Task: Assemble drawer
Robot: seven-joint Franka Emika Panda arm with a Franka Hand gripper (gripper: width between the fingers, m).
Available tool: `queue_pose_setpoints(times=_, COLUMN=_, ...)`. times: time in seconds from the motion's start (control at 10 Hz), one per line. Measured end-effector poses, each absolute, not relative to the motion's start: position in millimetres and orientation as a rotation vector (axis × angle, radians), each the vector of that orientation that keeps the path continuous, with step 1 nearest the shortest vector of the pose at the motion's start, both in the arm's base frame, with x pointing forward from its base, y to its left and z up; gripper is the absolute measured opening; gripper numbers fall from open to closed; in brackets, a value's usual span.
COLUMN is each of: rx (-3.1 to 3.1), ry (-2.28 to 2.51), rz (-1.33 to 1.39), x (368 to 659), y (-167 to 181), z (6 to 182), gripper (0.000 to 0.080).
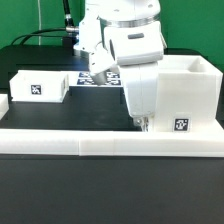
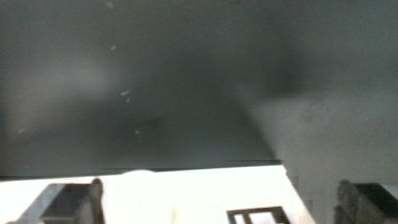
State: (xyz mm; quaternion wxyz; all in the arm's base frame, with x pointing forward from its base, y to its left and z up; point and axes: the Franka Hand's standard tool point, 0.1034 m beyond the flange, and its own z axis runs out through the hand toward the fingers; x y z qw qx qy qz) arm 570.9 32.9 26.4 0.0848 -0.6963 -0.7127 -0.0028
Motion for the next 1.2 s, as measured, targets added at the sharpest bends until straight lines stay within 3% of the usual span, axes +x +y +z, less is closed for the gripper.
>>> queue_pose_setpoints(times=0.4, rx=-2.017, ry=-2.18, rz=-0.019, x=570, y=25, z=24.0, gripper=0.0649)
queue_pose_setpoints(times=0.8, rx=-1.911, ry=-2.282, rz=-0.034, x=564, y=-25, z=34.8, gripper=0.0649)
queue_pose_setpoints(times=1.2, rx=-2.04, ry=-2.299, rz=-0.121, x=520, y=-35, z=42.0, gripper=0.0649)
